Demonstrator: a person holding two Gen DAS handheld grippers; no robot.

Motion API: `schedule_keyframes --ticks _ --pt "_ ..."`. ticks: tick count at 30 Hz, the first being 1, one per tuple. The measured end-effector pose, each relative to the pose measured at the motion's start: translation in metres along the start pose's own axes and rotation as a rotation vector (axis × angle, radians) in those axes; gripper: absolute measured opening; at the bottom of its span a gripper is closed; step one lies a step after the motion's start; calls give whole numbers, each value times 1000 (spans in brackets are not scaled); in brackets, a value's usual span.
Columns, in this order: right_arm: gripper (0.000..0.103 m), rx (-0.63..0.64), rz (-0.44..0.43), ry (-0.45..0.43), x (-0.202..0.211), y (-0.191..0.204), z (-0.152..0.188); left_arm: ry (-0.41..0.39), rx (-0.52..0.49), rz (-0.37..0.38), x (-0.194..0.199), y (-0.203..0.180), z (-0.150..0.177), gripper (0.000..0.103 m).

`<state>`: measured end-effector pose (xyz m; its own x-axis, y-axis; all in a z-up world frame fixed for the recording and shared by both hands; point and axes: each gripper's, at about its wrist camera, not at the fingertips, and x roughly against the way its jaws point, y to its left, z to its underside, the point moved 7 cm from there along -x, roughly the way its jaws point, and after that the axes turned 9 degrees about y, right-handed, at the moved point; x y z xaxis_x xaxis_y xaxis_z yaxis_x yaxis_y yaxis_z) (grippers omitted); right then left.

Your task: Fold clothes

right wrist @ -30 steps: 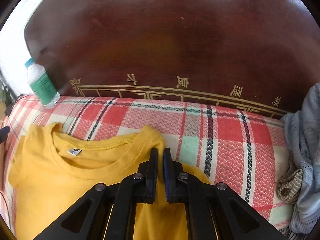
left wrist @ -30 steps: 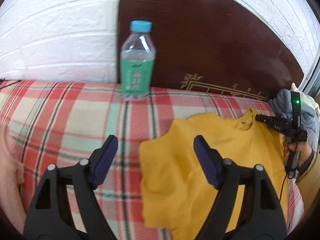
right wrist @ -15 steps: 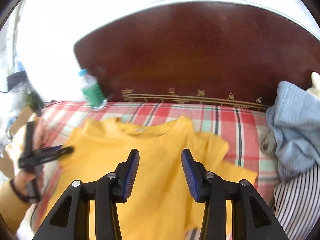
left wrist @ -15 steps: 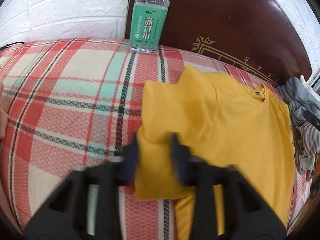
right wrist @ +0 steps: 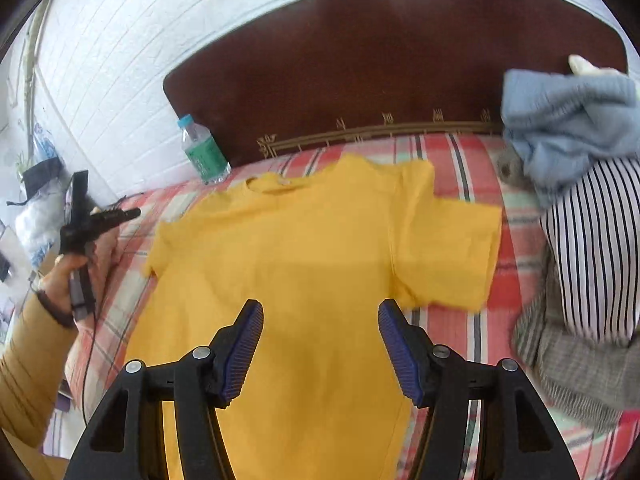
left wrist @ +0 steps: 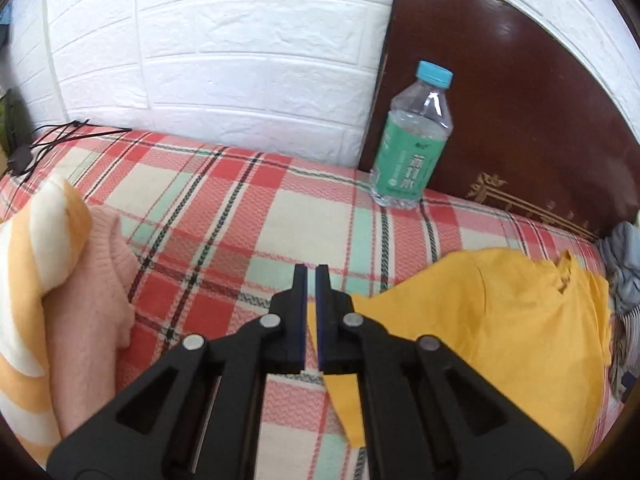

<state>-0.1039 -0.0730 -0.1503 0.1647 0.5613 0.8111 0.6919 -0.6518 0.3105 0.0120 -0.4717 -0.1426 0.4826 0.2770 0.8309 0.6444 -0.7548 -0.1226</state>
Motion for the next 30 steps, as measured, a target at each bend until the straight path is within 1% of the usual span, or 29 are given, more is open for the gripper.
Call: schedule_keyframes --ticks 2,3,4,5,6,7,9,12,15,20,23,25,26,27,30 --pt "61 -7 -18 11 4 -3 16 19 -60 93 11 -8 21 5" --pt "61 -10 -27 16 7 -4 24 38 -82 142 18 -14 38 7" --pt "61 -15 -39 21 10 -5 32 58 -105 191 25 -21 55 12" --pt "61 -21 -53 27 14 -6 40 78 -127 240 33 -27 73 42" --pt "61 -24 -67 31 19 -6 48 98 -149 289 40 -34 90 92" --pt "62 -20 -76 33 23 -5 57 108 -162 331 49 -39 107 103" --pt "70 -9 -82 31 32 -1 73 114 -180 381 66 -47 142 102" --pt "70 -12 -102 33 40 3 92 132 -227 409 81 -60 183 102" --pt "70 -19 -121 25 47 8 106 173 -231 444 89 -72 216 102" --pt "70 -37 -153 3 53 12 119 231 -284 414 84 -94 259 102" --pt "71 -41 -156 -7 56 14 123 200 -301 372 83 -105 270 101" --pt "71 -45 -163 -15 59 15 126 189 -277 359 86 -104 269 76" --pt "71 -47 -165 -20 61 15 127 183 -263 353 88 -101 266 35" --pt "71 -51 -165 -25 63 15 128 177 -250 346 90 -98 263 7" --pt "71 -71 -164 -38 68 11 130 159 -208 327 97 -88 254 7"
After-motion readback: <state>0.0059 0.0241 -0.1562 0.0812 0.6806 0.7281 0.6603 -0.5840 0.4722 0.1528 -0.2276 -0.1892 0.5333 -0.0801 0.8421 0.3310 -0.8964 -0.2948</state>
